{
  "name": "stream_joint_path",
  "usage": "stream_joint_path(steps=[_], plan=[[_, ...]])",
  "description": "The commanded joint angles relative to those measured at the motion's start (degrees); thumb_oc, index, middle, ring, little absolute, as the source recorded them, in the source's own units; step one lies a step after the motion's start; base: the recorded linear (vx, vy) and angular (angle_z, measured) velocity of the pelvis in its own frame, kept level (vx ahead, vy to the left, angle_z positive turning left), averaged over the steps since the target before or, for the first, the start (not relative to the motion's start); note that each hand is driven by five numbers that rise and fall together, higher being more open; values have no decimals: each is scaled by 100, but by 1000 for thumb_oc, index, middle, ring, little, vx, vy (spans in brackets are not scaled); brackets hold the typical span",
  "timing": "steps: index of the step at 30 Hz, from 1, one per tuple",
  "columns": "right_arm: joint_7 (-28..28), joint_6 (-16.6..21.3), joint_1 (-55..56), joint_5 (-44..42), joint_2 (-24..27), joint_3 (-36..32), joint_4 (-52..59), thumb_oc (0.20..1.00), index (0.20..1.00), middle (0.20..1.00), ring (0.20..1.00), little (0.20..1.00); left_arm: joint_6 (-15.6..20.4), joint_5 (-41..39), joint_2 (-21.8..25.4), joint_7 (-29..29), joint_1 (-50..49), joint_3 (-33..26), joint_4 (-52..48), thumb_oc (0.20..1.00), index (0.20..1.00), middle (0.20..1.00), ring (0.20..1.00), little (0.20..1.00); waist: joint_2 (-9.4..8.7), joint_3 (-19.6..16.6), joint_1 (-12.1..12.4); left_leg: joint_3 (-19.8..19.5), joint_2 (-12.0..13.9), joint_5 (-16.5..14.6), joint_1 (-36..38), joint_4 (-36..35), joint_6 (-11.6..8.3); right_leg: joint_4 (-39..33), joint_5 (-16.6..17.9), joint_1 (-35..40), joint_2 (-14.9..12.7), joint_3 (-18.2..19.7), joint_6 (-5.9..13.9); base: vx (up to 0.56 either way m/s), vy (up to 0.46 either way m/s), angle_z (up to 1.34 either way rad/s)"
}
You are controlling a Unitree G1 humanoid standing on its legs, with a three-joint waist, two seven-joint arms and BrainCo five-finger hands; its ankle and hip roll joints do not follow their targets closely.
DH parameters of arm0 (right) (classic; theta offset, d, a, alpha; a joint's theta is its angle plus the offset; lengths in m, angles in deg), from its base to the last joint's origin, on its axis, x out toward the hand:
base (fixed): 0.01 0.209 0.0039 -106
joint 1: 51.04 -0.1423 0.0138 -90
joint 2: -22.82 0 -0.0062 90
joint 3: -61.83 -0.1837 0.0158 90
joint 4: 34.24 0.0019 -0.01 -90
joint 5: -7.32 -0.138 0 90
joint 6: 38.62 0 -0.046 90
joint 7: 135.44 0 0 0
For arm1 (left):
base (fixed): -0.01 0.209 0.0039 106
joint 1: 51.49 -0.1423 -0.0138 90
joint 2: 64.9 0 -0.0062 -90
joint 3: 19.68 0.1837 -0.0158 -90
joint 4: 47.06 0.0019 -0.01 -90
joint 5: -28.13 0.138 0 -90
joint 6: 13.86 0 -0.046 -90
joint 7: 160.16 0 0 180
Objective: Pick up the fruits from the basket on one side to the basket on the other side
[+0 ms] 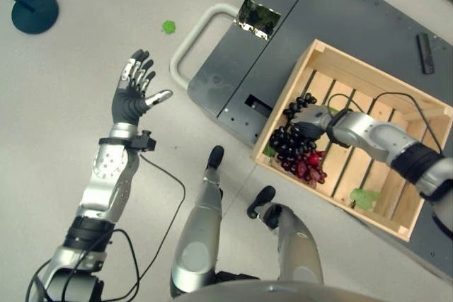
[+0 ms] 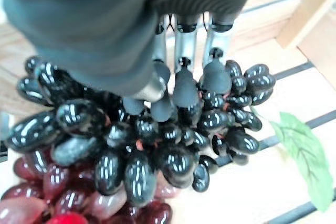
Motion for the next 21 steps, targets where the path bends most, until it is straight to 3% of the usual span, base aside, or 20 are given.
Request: stream_joint_path(steps=[1, 6, 9, 11, 12, 15, 17, 18, 21], plan=[[-210, -51, -89, -109, 289, -104, 207, 200, 200, 200, 200, 200, 270, -56, -117, 0, 109, -127, -428, 1000, 1000, 1000, 1000, 1000, -4, -57, -32, -142, -68, -482, 128, 188, 101, -455, 407, 279, -112, -22, 536, 0, 0, 0], [-289, -105, 134, -216, 235, -354, 301, 200, 200, 200, 200, 200, 256, -78, -155, 5, 100, -126, -416, 1000, 1000, 1000, 1000, 1000, 12, -132, -43, -163, -92, -493, 189, 153, 109, -421, 378, 325, -139, -46, 527, -3, -5, 5], [-397, -213, 406, -755, 211, -826, 431, 200, 200, 200, 200, 200, 256, -89, -149, 28, 85, -135, -453, 1000, 1000, 1000, 1000, 1000, 18, -215, -51, -178, -108, -495, 224, 149, 107, -434, 383, 401, -147, -81, 524, -8, 2, 1], [-395, -316, 947, -2184, 95, -1730, 704, 200, 200, 200, 200, 200, 279, -137, -184, 46, 49, -195, -489, 1000, 1000, 1000, 1000, 1000, 8, -302, -100, -168, -105, -475, 278, 112, 88, -511, 411, 501, -137, -116, 520, -25, 7, 6], [-391, -318, 962, -2184, 99, -1744, 713, 200, 200, 200, 200, 200, 279, -137, -181, 45, 51, -187, -489, 1000, 1000, 1000, 1000, 1000, 7, -302, -92, -167, -104, -475, 280, 111, 88, -512, 411, 502, -136, -115, 520, -9, 5, 7], [-194, -330, 1483, -4077, 9, -2596, 939, 200, 200, 200, 200, 200, 290, -232, -190, 184, -78, -238, -535, 1000, 1000, 1000, 1000, 1000, 2, -460, -139, -143, -85, -427, 419, -30, 57, -716, 480, 687, -106, -180, 509, 2, 13, 6], [-221, -341, 1624, -4442, -23, -2807, 934, 200, 200, 200, 200, 200, 303, -248, -182, 202, -109, -264, -551, 1000, 1000, 1000, 1000, 1000, 0, -494, -146, -142, -84, -420, 446, -51, 48, -774, 504, 729, -100, -187, 506, 4, 9, 3], [-128, -306, 1824, -5030, -49, -3132, 1072, 200, 200, 200, 200, 200, 313, -289, -180, 260, -176, -315, -548, 1000, 1000, 1000, 1000, 1000, -2, -559, -180, -123, -77, -409, 513, -100, 36, -872, 545, 810, -86, -197, 506, 18, 35, 0], [16, -251, 1971, -5227, 152, -3443, 1440, 200, 200, 200, 200, 200, 326, -290, -179, 342, -296, -474, -544, 1000, 1000, 1000, 1000, 1000, -21, -674, -244, -81, -81, -424, 614, -151, 29, -973, 588, 910, -74, -185, 516, 29, 38, -2]])
